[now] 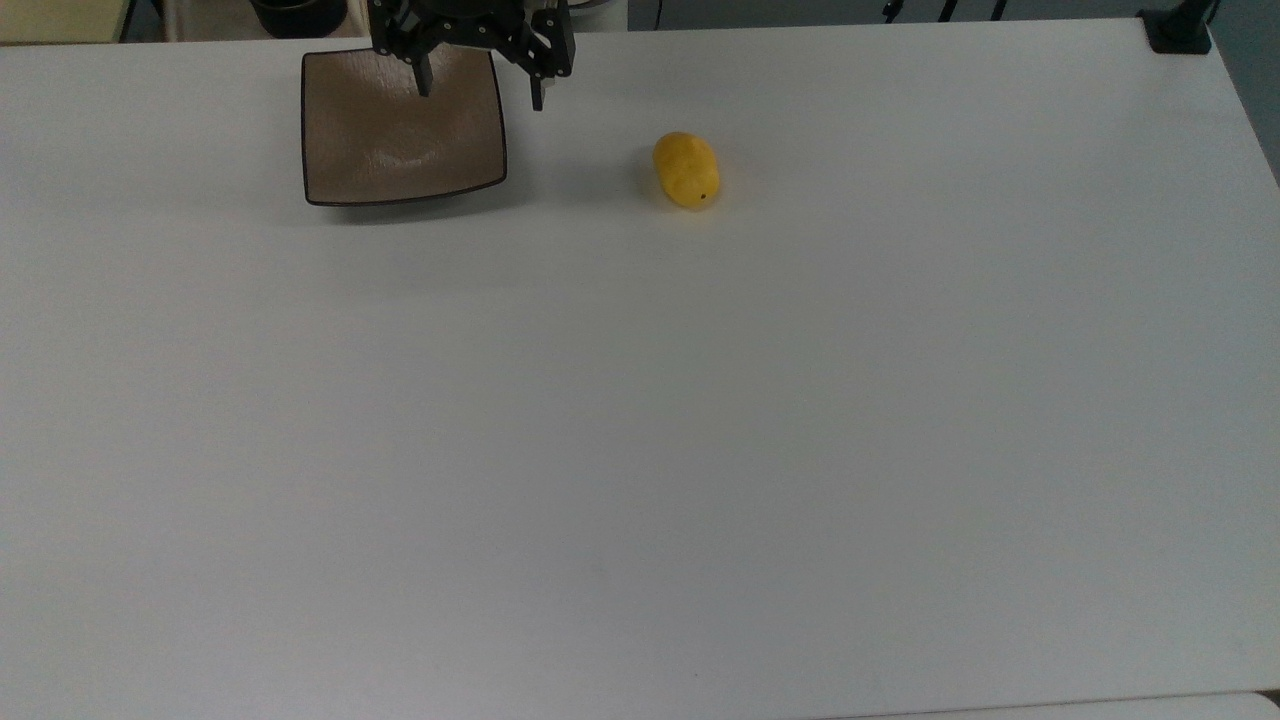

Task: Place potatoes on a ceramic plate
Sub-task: 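Move the open gripper from above the plate toward the yellow potato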

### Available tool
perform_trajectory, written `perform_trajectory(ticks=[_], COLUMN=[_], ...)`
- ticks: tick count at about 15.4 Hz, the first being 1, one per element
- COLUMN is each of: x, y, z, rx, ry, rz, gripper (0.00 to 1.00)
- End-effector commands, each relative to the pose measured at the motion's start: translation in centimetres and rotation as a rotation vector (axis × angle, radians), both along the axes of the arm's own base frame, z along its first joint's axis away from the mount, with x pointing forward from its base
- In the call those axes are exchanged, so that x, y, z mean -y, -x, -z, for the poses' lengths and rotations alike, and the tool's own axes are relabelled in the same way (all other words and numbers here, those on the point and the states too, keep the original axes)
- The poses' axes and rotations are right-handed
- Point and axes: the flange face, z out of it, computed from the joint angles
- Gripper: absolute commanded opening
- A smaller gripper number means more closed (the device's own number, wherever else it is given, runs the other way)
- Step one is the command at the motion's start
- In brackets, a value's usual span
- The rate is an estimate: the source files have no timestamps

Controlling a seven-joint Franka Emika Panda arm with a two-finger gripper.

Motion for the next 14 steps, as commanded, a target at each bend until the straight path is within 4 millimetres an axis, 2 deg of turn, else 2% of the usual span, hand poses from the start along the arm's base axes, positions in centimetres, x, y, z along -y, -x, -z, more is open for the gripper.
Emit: perform_trajectory(ticks=[1, 12, 14], x=[-0.25, -0.30, -0.82], y=[0.51, 0.51, 0.34], z=[-0.08, -0.13, 0.40], rx=[0.020, 0.024, 0.040], ry=[0.023, 0.017, 0.008], rz=[-0.017, -0.014, -0.005], gripper=[1.00, 1.00, 1.00])
